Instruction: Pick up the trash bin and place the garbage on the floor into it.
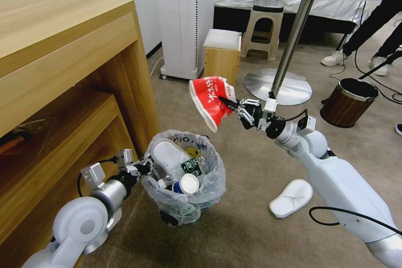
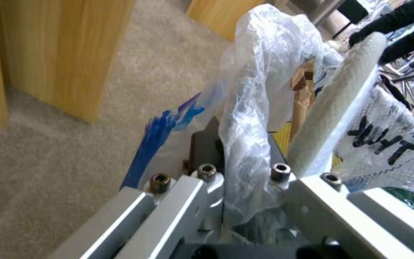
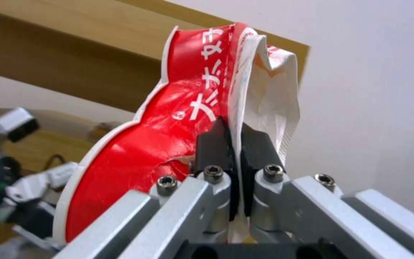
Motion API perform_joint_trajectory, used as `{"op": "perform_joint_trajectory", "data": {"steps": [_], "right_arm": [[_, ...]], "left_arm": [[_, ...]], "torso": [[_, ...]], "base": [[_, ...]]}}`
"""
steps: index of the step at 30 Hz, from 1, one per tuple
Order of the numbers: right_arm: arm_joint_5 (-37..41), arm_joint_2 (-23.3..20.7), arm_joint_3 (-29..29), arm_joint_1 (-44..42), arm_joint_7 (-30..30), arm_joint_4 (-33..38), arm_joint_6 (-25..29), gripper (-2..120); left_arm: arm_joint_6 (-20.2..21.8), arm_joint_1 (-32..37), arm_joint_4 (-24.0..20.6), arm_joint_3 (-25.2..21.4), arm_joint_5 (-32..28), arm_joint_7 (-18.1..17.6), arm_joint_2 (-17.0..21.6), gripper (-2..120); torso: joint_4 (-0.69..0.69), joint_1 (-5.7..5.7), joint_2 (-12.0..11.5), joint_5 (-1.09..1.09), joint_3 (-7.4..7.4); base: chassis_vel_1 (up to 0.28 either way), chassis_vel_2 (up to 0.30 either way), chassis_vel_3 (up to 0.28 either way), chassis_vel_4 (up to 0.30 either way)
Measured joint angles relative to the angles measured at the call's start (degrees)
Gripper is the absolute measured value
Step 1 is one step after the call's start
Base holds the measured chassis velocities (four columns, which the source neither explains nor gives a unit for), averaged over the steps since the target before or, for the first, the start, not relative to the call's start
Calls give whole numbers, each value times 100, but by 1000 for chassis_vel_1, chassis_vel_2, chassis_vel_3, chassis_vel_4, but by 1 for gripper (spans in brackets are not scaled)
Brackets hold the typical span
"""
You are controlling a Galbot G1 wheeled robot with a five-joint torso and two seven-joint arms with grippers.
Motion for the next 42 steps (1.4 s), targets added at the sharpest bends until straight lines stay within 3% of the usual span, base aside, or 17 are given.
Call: {"op": "perform_joint_trajectory", "data": {"steps": [18,42], "right_arm": [[-379,15,-323,-325,-634,-24,-56,0],[-206,-7,-195,-410,-686,-66,-125,89]], "left_arm": [[-49,-211,84,108,-51,193,-108,3],[-134,-144,-6,47,-72,258,-104,3]], "torso": [[0,0,0,0,0],[0,0,0,0,0]], "base": [[0,0,0,0],[0,0,0,0]]}}
